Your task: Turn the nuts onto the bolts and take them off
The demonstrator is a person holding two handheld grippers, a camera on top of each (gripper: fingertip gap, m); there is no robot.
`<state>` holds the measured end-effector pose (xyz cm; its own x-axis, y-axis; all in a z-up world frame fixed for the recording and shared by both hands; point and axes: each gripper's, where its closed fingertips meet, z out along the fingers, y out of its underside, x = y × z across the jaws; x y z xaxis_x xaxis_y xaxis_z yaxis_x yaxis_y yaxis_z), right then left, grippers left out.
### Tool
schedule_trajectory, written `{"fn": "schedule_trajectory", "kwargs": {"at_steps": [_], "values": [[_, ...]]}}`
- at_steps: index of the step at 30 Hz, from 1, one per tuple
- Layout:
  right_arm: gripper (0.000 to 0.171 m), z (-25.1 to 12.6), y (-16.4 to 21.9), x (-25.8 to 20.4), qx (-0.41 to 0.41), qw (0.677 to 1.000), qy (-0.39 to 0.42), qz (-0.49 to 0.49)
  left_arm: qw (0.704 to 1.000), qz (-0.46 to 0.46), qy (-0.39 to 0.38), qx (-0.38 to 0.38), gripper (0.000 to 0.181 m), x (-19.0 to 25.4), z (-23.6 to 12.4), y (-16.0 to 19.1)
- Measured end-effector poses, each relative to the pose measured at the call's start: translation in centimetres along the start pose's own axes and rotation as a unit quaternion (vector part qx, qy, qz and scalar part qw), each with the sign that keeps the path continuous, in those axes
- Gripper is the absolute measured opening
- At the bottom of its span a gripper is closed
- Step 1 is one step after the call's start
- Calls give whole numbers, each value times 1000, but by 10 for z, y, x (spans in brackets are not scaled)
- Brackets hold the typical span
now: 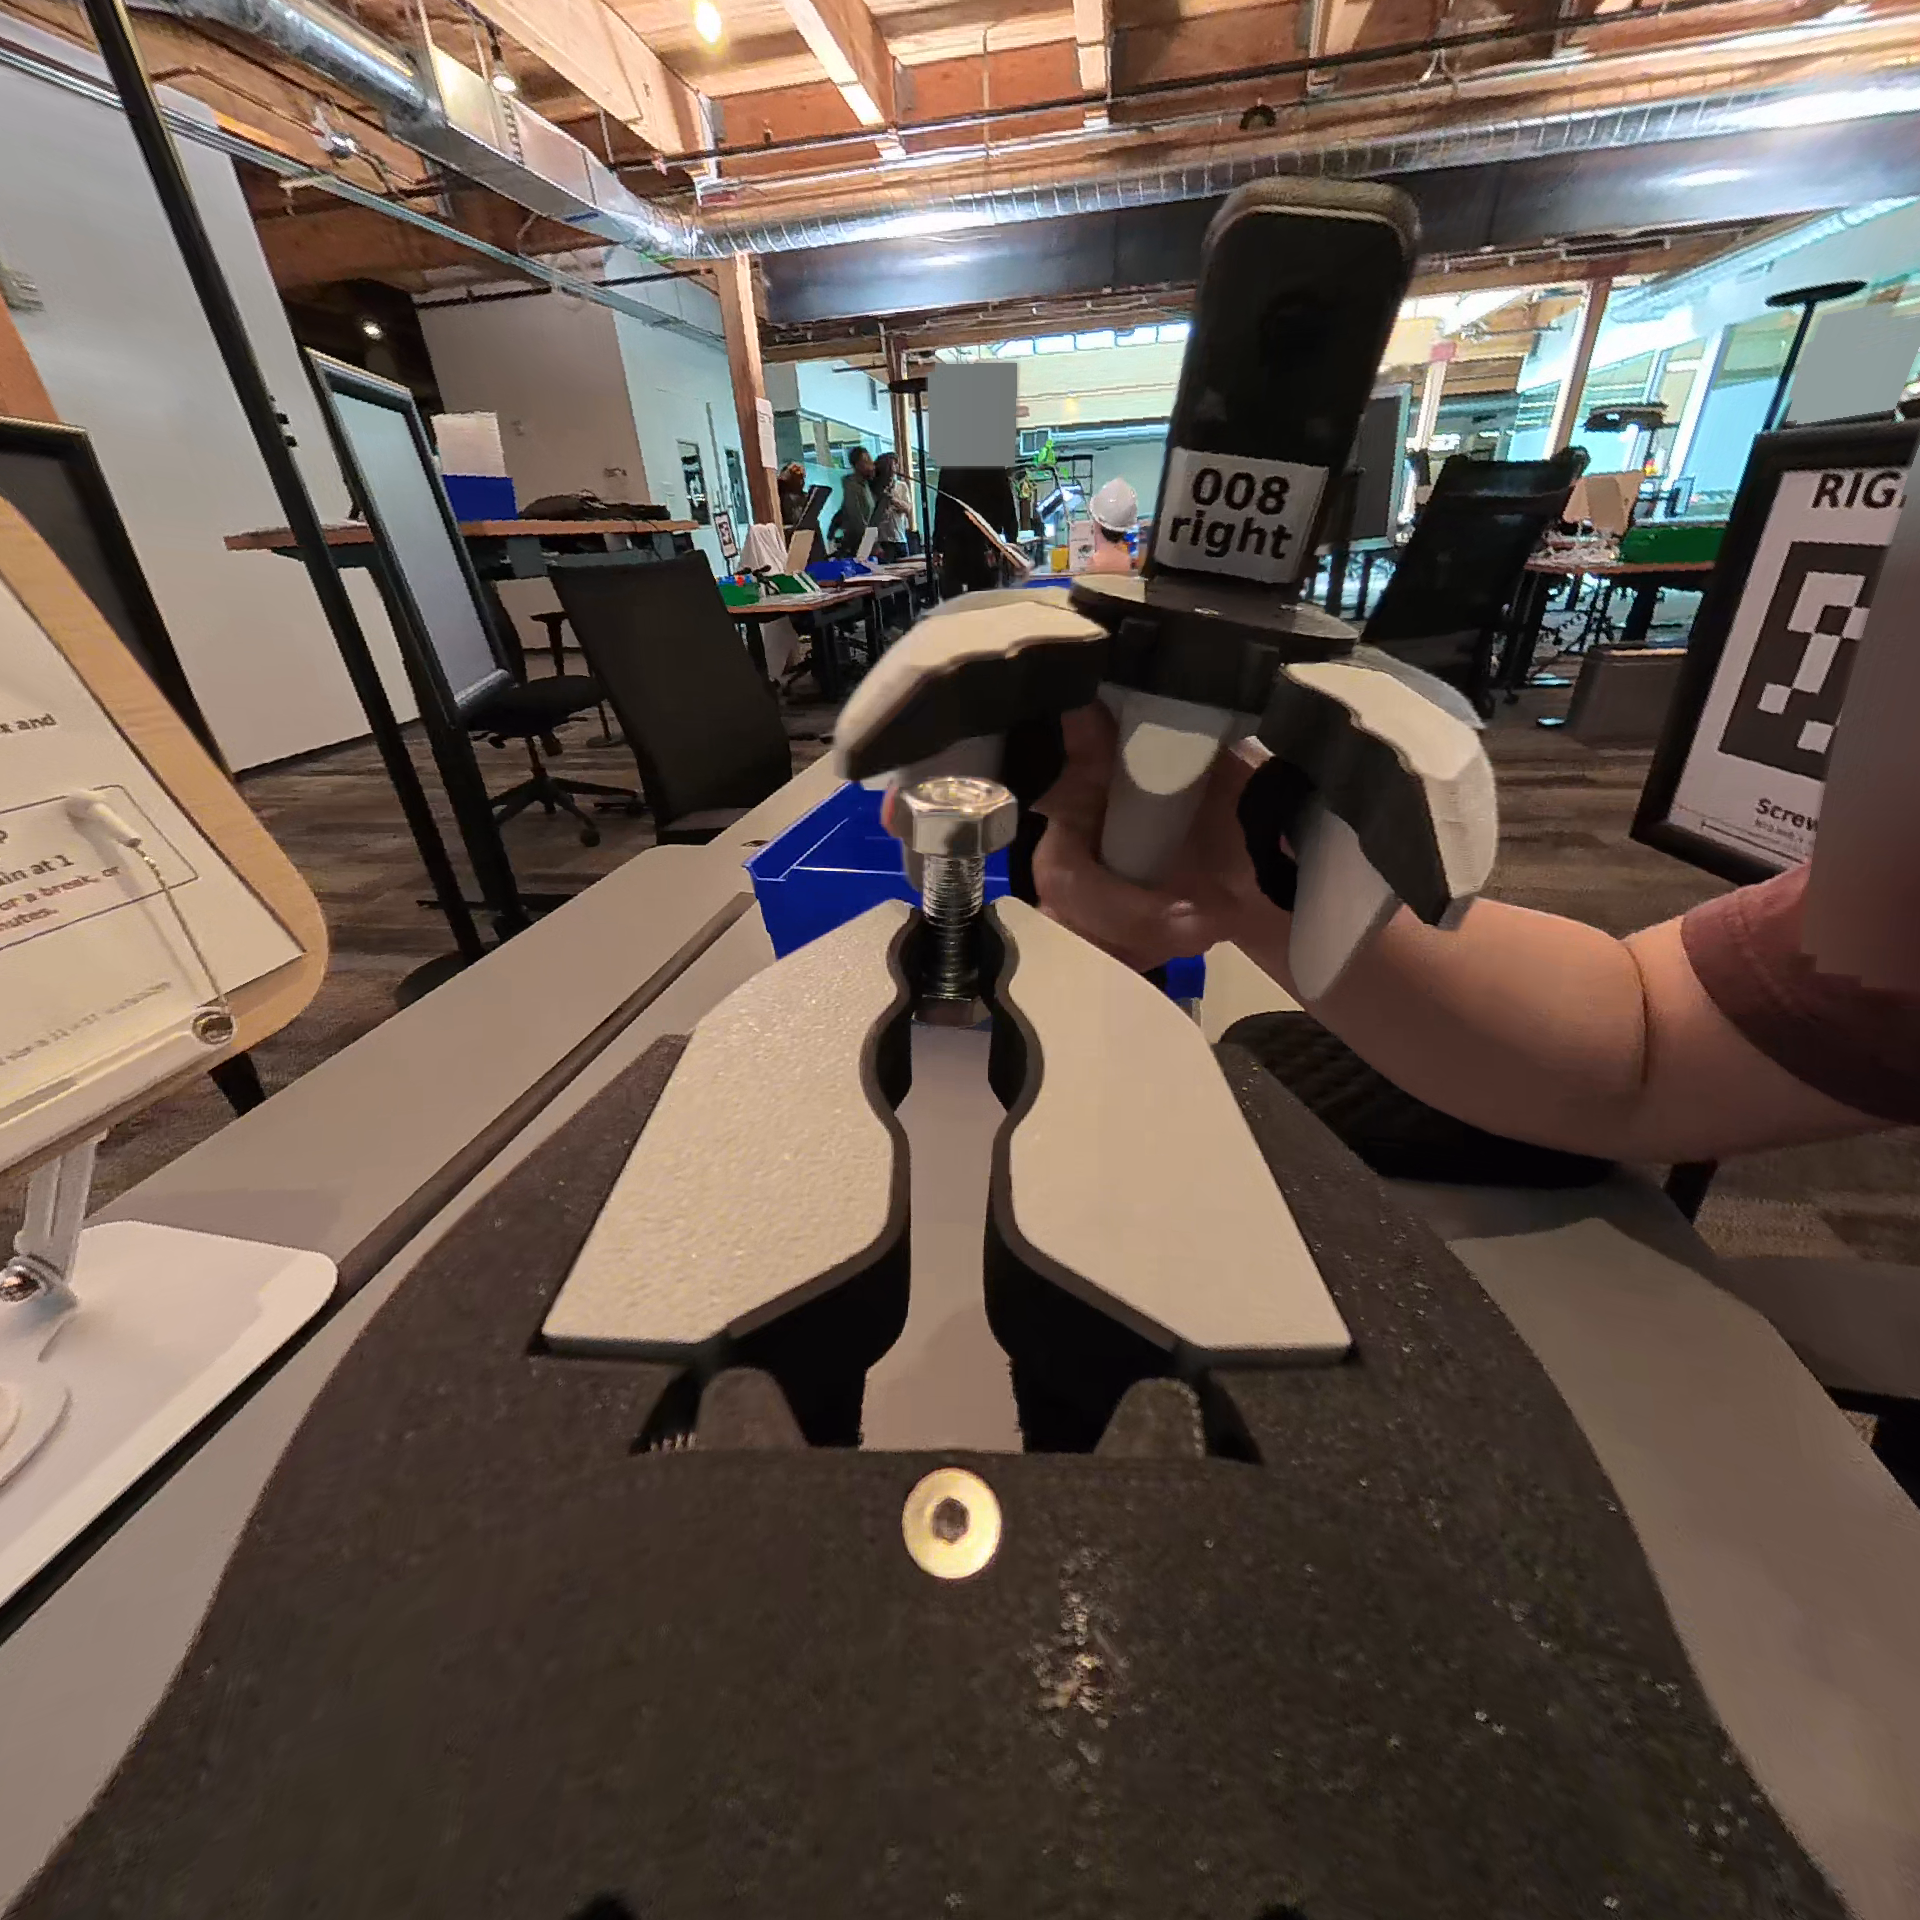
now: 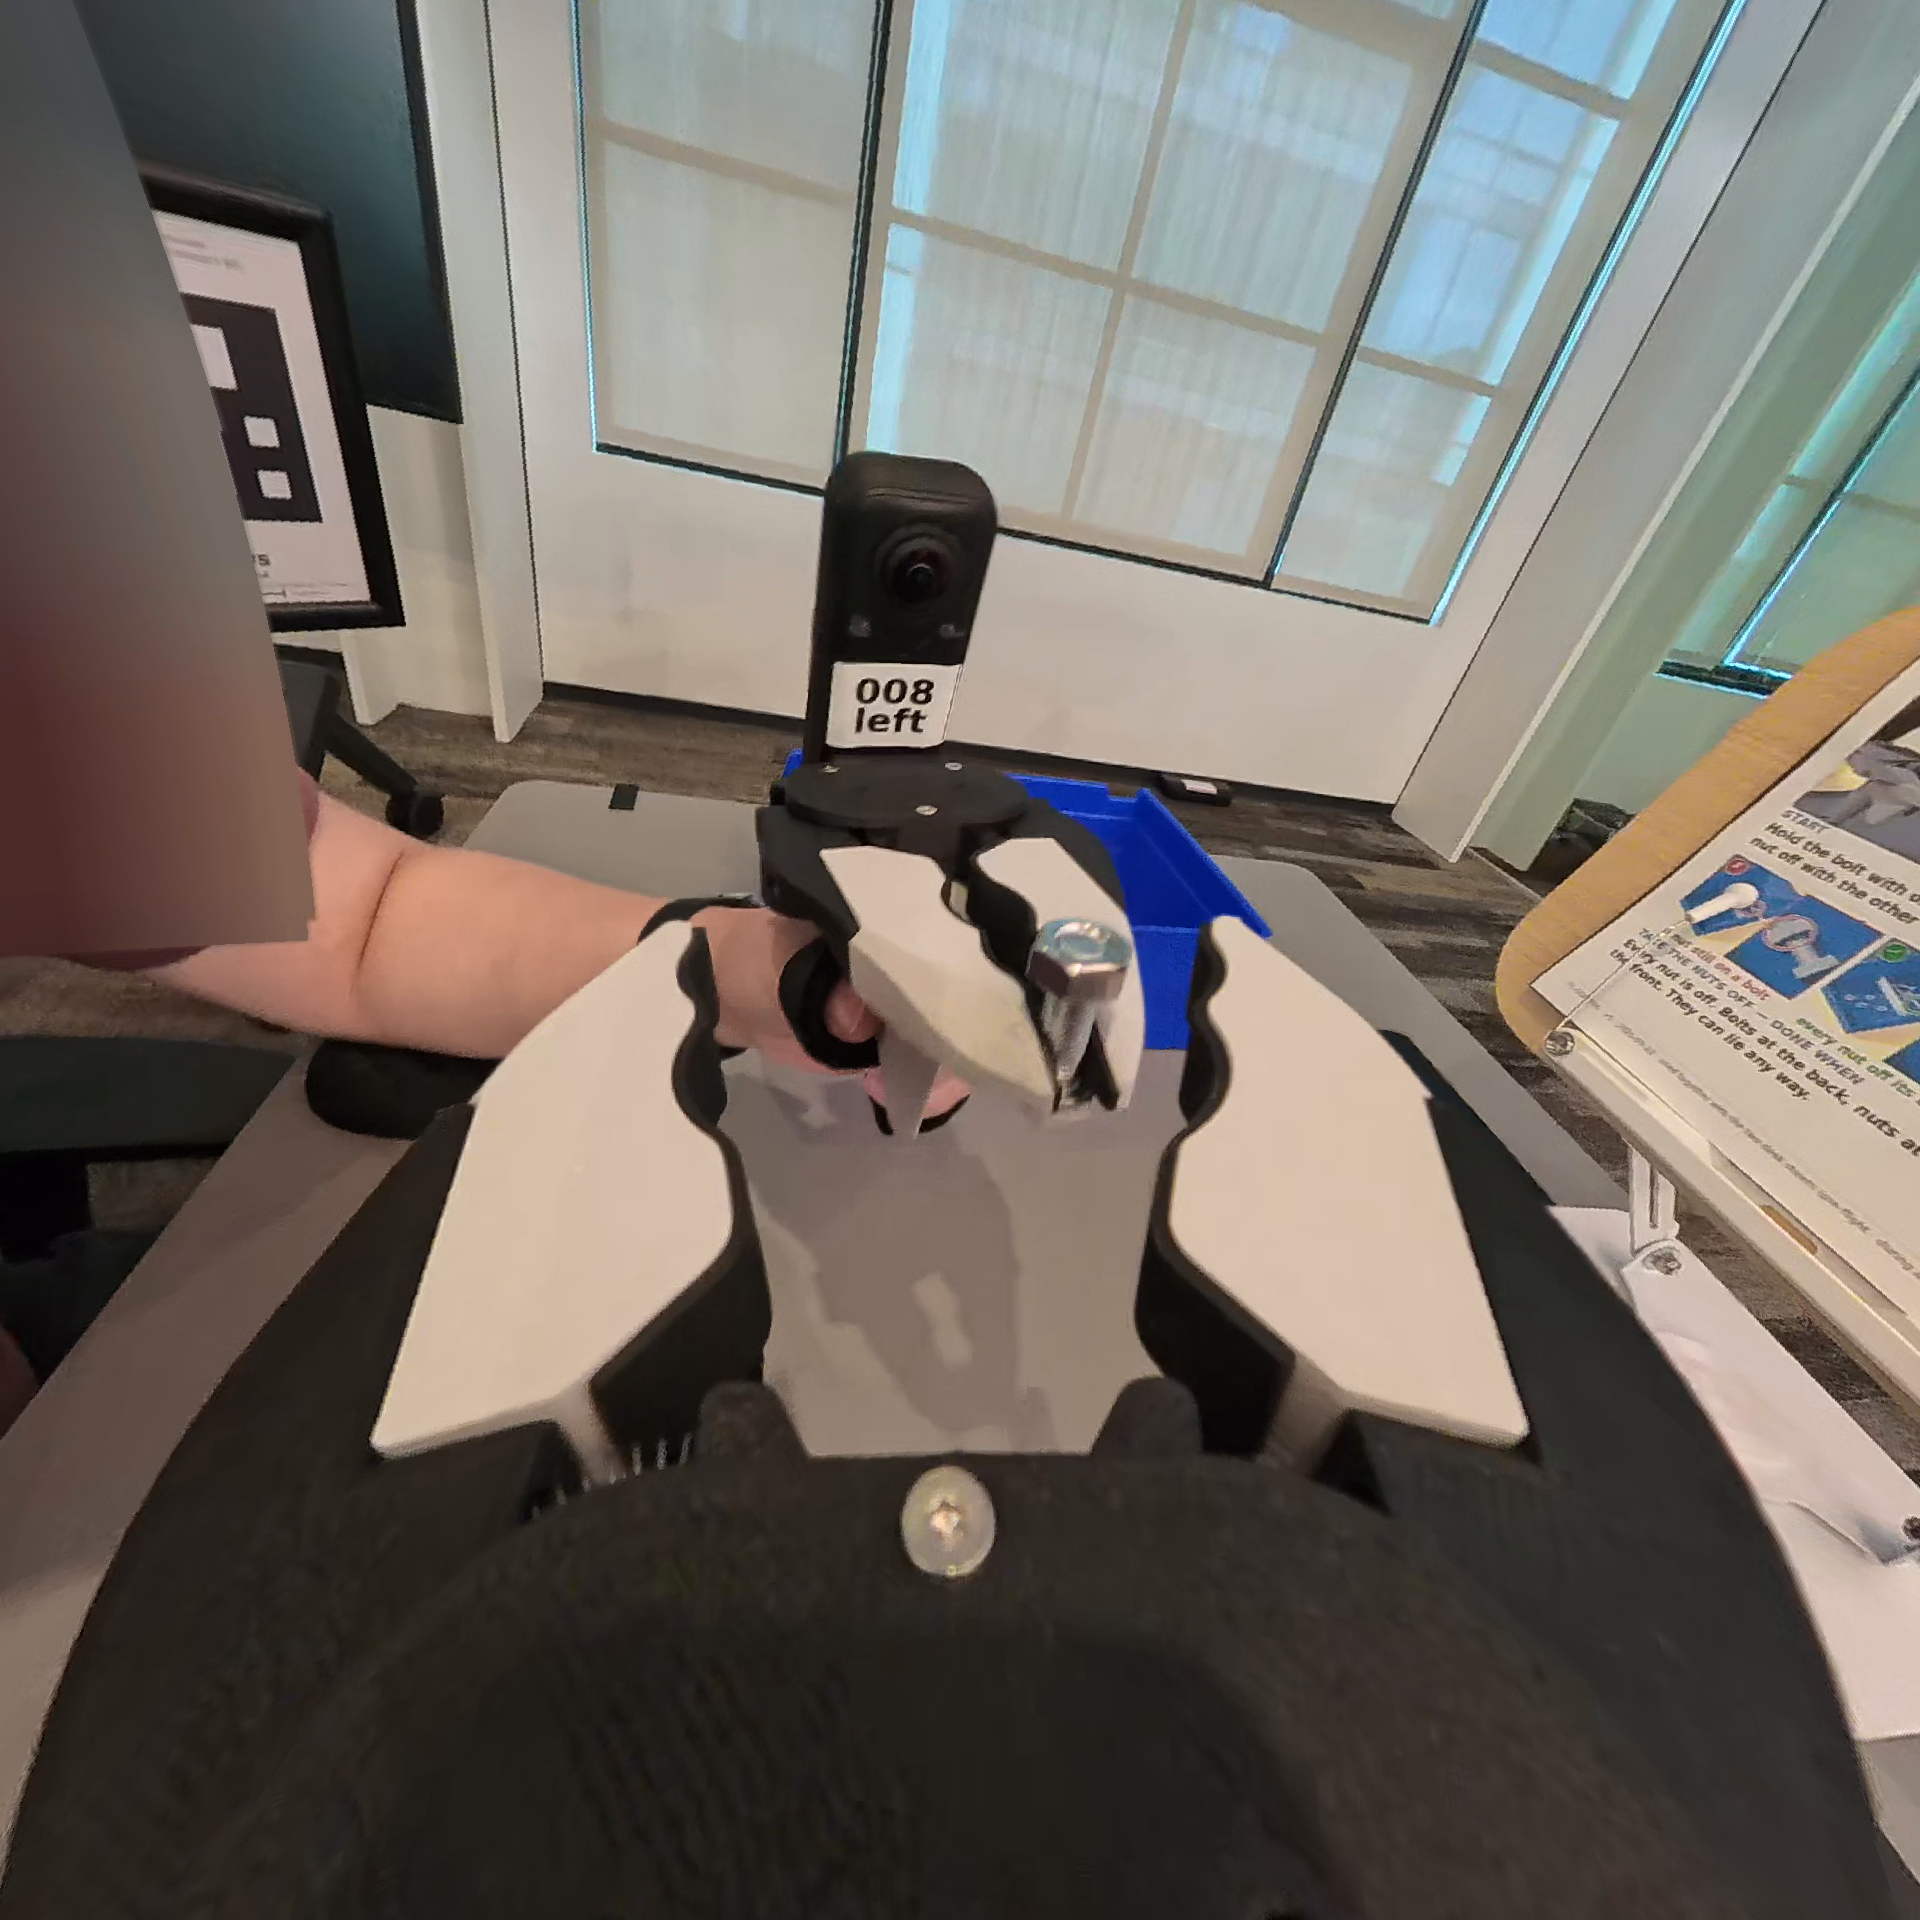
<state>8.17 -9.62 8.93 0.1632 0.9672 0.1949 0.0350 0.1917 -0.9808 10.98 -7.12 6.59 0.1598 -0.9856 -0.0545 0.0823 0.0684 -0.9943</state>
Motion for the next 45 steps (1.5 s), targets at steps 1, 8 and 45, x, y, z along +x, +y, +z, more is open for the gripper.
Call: {"fn": "schedule_trajectory", "kwargs": {"at_steps": [1, 8, 45], "values": [[90, 3, 0, -1, 2, 1000, 0, -2, 1000, 6, 7, -2, 9, 4, 2, 1], [97, 12, 12, -10, -43, 999, -2, -34, 1000, 14, -5, -11, 9, 3, 4, 3], [82, 11, 9, 5, -14, 999, 13, 35, 999, -1, 6, -36, 9, 6, 7, 8]]}}
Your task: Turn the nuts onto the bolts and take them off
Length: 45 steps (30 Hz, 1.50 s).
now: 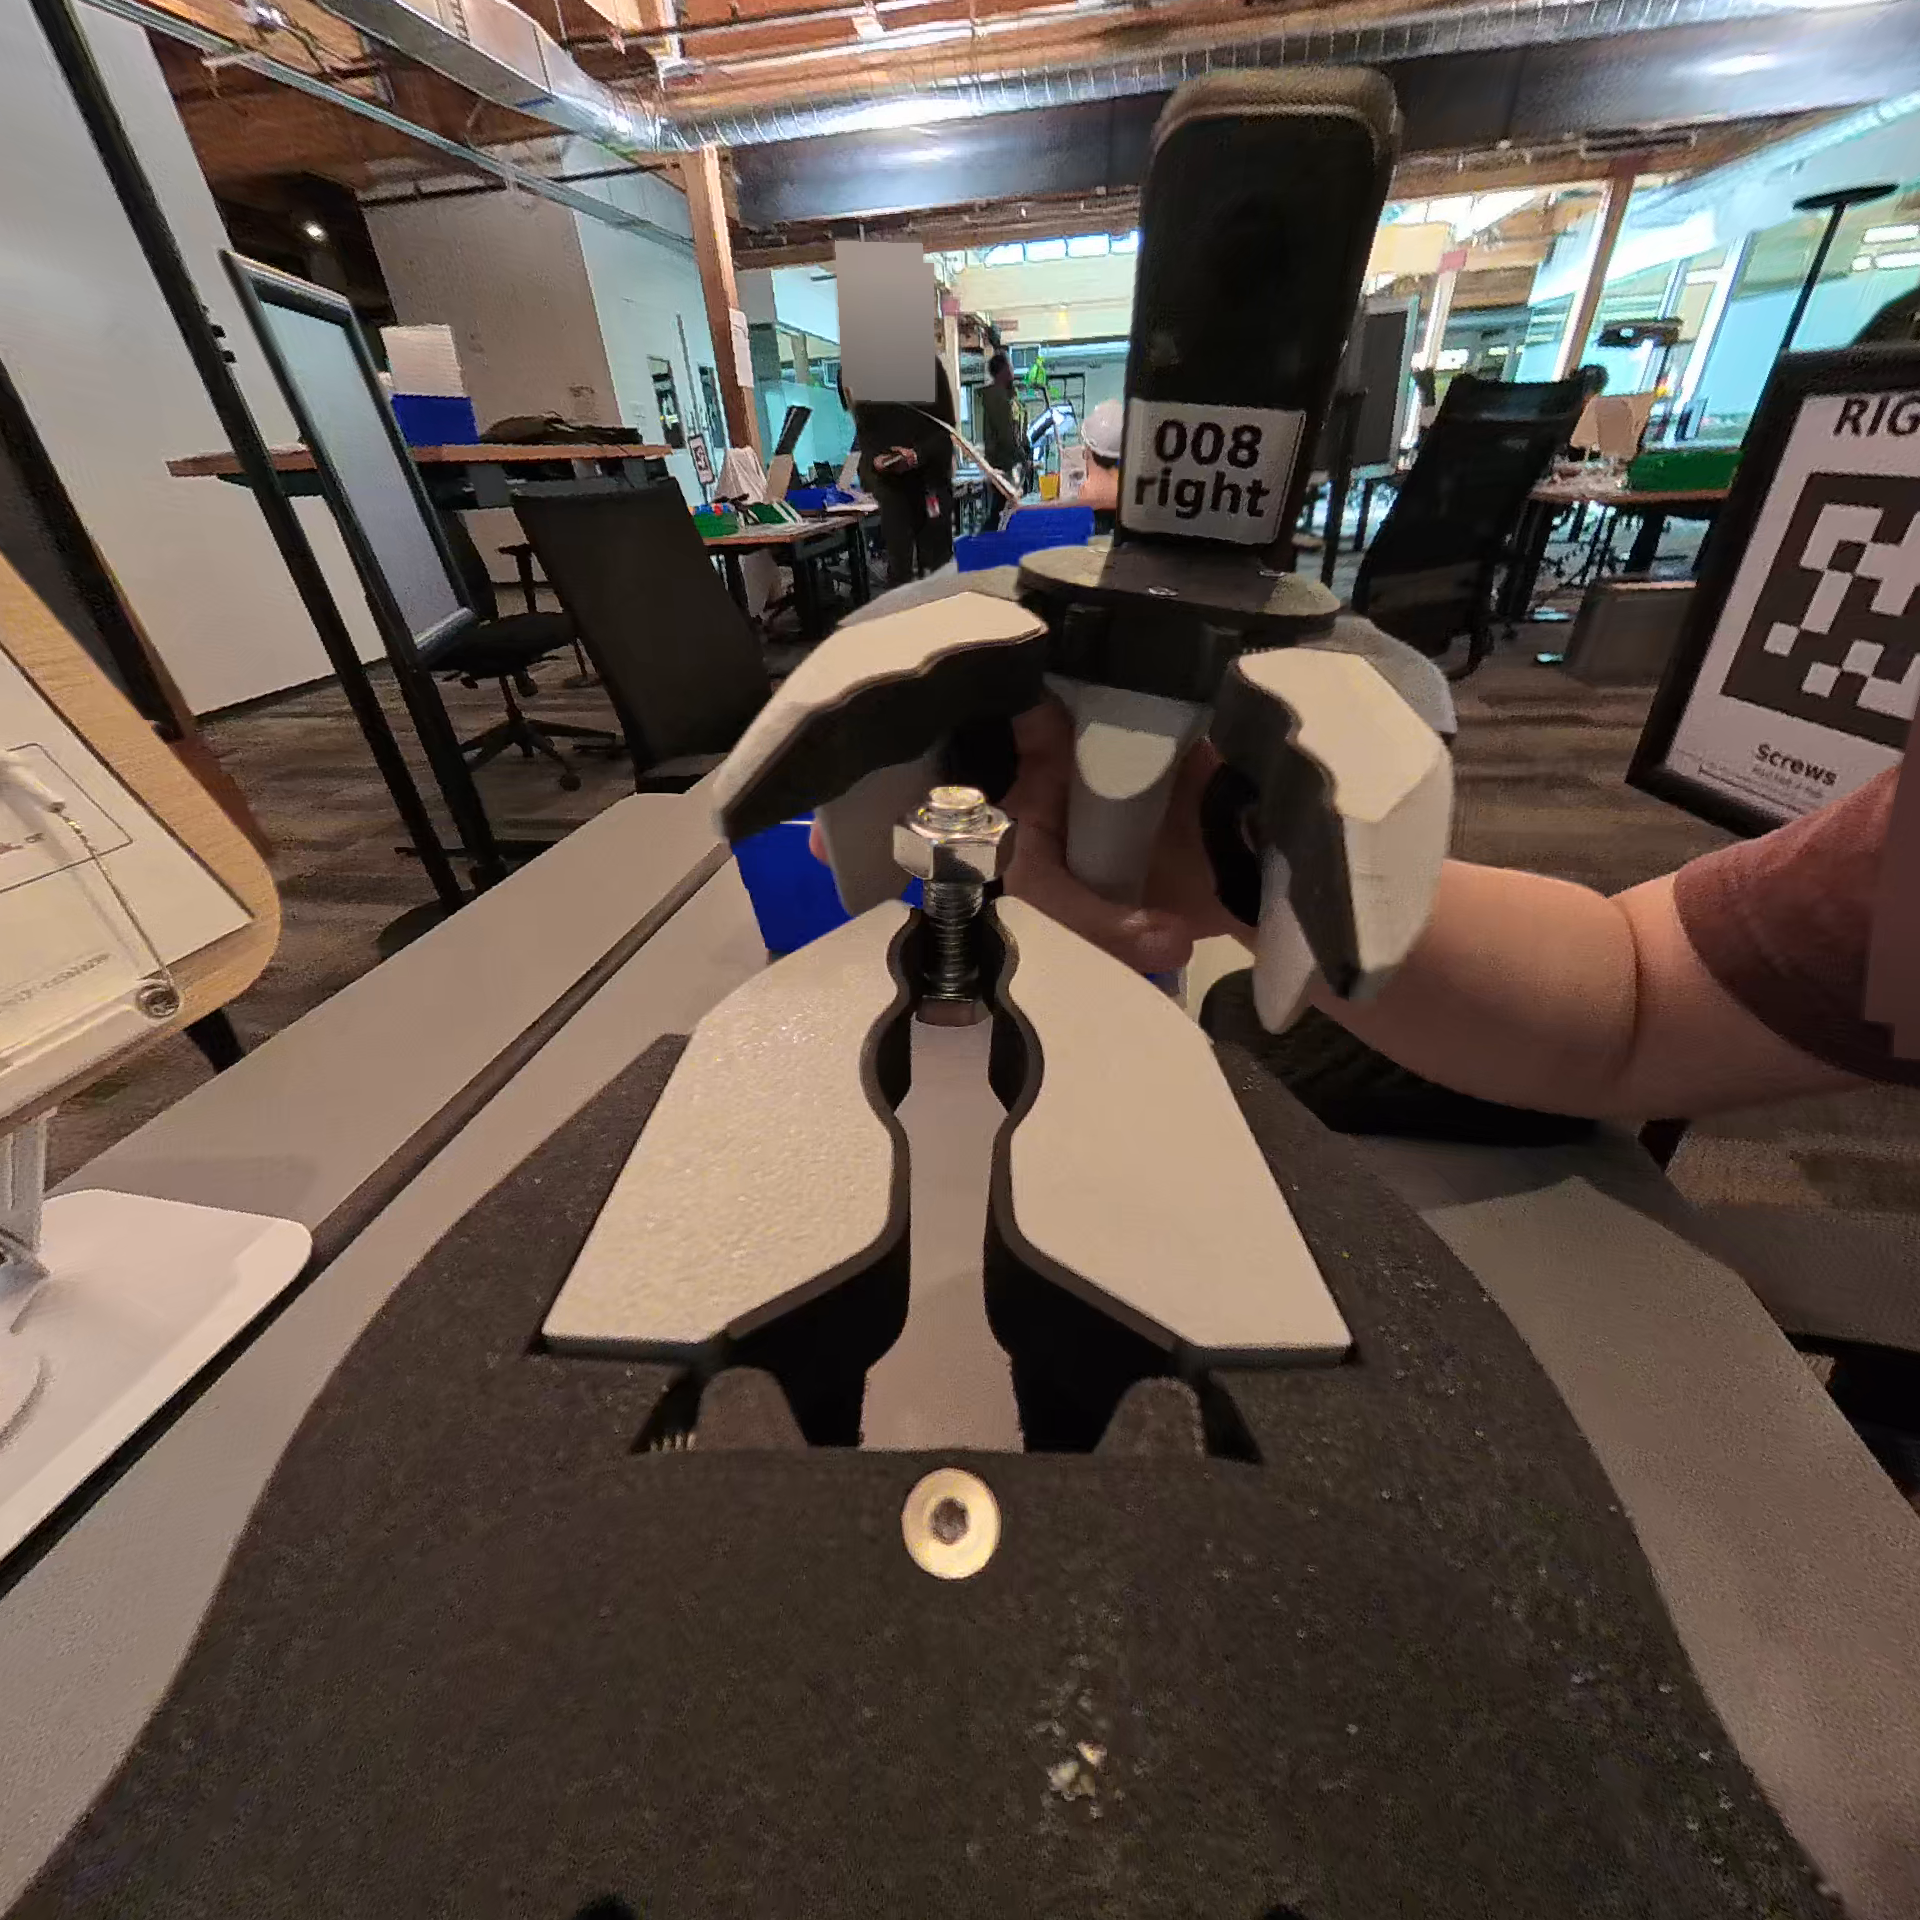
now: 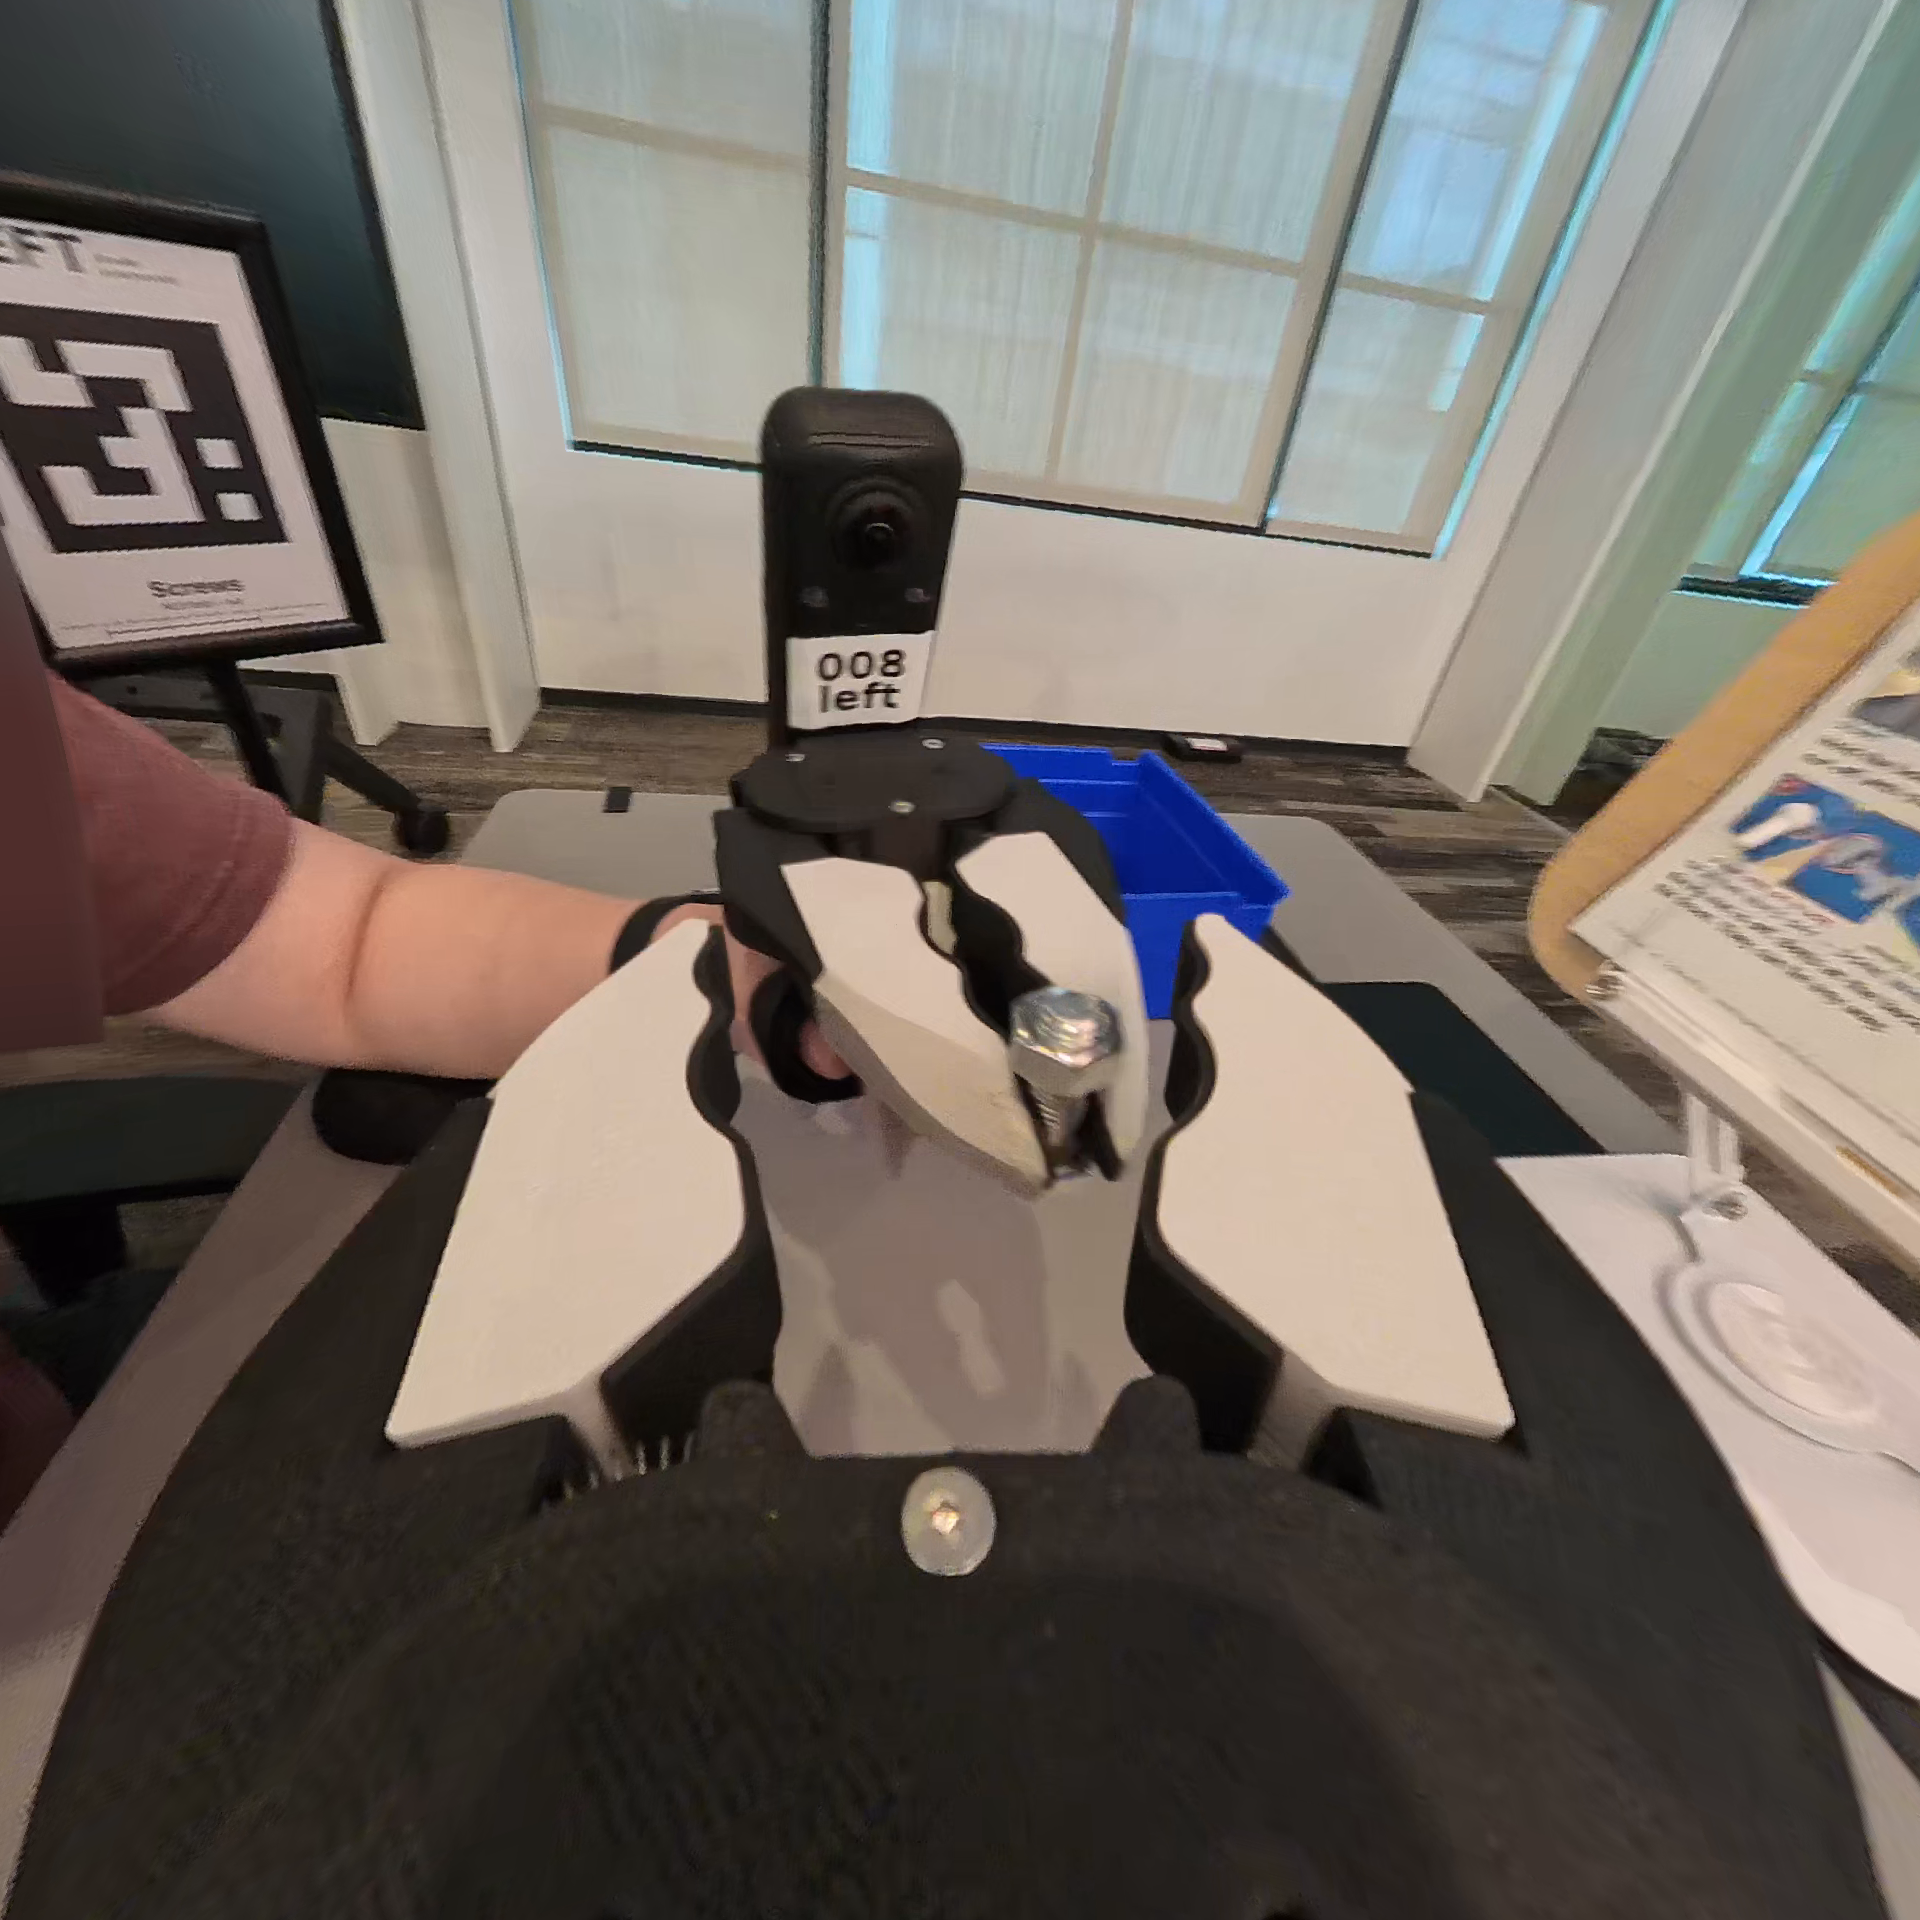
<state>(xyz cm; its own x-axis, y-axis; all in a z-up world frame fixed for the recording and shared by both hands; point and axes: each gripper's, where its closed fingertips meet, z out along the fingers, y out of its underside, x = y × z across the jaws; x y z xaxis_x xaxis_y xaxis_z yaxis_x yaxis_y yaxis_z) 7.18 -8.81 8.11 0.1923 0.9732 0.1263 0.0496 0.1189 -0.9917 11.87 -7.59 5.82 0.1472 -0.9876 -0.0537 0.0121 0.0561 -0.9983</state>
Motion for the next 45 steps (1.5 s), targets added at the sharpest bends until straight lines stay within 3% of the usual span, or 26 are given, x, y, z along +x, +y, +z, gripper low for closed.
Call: {"fn": "schedule_trajectory", "kwargs": {"at_steps": [3, 7, 10, 15, 18, 25, 34, 44, 45], "values": [[88, 4, 7, -4, -23, 1000, -12, -1, 1000, -2, -18, -6, 9, -6, -1, 2], [64, -15, 1, 6, -25, 1000, 1, -11, 999, -29, -41, 13, 9, -23, -13, -5], [73, -16, -7, 14, 8, 1000, 21, 13, 999, -32, -31, 13, 9, -20, -12, -5], [78, 4, 7, 0, -10, 1000, -4, 5, 1000, -20, 7, -8, 9, 0, 1, 2], [81, 3, 11, -1, -30, 1000, -3, -8, 1000, -24, -10, -2, 9, -7, -2, 1], [30, -25, -13, 20, 34, 999, 15, 35, 998, -57, -15, 13, 9, -18, -11, -6], [11, -20, 3, 24, -11, 999, 21, 46, 999, -35, 2, -28, 9, -6, -1, 7], [10, -20, 9, 25, -31, 997, 11, 74, 999, -27, 5, -42, 9, -4, 0, 10], [10, -21, 9, 28, -30, 996, 17, 77, 999, -28, 0, -38, 18, -5, 0, 9]]}}
